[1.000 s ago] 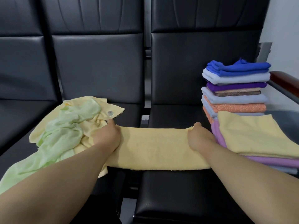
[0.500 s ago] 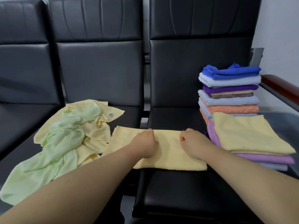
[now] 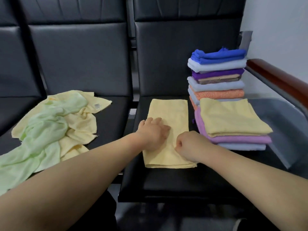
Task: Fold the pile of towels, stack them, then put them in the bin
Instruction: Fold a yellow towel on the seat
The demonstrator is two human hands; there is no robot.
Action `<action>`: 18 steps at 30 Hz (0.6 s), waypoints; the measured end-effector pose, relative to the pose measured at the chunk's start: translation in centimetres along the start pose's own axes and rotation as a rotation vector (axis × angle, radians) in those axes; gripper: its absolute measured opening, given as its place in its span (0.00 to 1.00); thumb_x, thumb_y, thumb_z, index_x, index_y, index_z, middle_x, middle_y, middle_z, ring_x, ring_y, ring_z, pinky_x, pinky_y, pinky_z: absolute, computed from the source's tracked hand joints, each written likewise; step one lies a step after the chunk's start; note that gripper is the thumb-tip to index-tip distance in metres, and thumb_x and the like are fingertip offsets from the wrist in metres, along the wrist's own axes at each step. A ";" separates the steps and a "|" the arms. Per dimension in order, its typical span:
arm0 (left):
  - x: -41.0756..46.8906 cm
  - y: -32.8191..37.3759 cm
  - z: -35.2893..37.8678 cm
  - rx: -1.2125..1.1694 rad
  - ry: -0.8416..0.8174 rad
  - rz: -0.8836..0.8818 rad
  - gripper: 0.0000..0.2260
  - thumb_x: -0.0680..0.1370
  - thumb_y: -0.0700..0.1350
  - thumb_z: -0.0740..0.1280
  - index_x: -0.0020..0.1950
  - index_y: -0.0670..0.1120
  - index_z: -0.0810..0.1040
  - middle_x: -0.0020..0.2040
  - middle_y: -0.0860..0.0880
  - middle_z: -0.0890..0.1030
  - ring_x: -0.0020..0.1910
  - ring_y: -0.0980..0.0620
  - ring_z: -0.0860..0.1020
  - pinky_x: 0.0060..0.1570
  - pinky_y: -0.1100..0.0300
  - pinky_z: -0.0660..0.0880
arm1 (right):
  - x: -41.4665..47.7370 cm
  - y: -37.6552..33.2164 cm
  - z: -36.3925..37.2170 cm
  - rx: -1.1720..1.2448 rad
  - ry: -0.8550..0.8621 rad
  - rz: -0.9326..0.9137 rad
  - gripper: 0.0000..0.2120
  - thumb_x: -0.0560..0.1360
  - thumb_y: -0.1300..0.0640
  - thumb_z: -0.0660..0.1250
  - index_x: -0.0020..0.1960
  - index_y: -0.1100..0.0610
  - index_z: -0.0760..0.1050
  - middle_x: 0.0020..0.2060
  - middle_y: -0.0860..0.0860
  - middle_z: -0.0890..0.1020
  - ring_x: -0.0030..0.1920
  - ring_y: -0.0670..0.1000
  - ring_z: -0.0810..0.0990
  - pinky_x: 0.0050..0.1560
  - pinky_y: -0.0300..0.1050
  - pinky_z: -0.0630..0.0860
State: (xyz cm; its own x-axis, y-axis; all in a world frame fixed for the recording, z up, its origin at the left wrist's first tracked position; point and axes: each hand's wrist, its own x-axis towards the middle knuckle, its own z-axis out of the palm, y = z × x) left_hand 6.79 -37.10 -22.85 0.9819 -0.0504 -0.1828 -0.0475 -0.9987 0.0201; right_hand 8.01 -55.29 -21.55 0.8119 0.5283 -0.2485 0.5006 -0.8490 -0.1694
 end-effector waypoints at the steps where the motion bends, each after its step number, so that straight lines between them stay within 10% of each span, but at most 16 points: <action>1: -0.6 0.0 0.1 -0.039 0.029 -0.063 0.20 0.83 0.55 0.54 0.76 0.57 0.67 0.76 0.46 0.64 0.73 0.38 0.62 0.72 0.42 0.61 | -0.2 0.1 0.2 0.027 0.025 0.001 0.11 0.81 0.54 0.60 0.46 0.55 0.79 0.45 0.50 0.82 0.46 0.53 0.80 0.42 0.46 0.75; 10: -6.3 -2.2 1.0 -0.776 0.035 -0.104 0.25 0.74 0.47 0.74 0.69 0.53 0.73 0.69 0.53 0.68 0.63 0.52 0.73 0.59 0.61 0.71 | -0.7 0.0 1.1 0.175 0.113 -0.135 0.10 0.79 0.59 0.61 0.45 0.46 0.76 0.48 0.43 0.80 0.49 0.48 0.78 0.50 0.44 0.76; 18: -9.4 -3.3 0.2 -1.303 -0.241 0.057 0.24 0.64 0.30 0.69 0.59 0.43 0.80 0.51 0.47 0.81 0.48 0.47 0.76 0.44 0.61 0.75 | -1.7 0.7 0.4 0.334 -0.001 -0.093 0.07 0.81 0.50 0.64 0.46 0.44 0.79 0.45 0.40 0.82 0.49 0.46 0.80 0.49 0.41 0.76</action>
State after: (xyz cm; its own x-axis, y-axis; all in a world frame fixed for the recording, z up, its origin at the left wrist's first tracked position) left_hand -2.33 -33.35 -21.40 0.9209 -0.2277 -0.3164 0.2554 -0.2605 0.9311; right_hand 6.84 -56.81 -21.58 0.7669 0.6035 -0.2183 0.4463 -0.7460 -0.4943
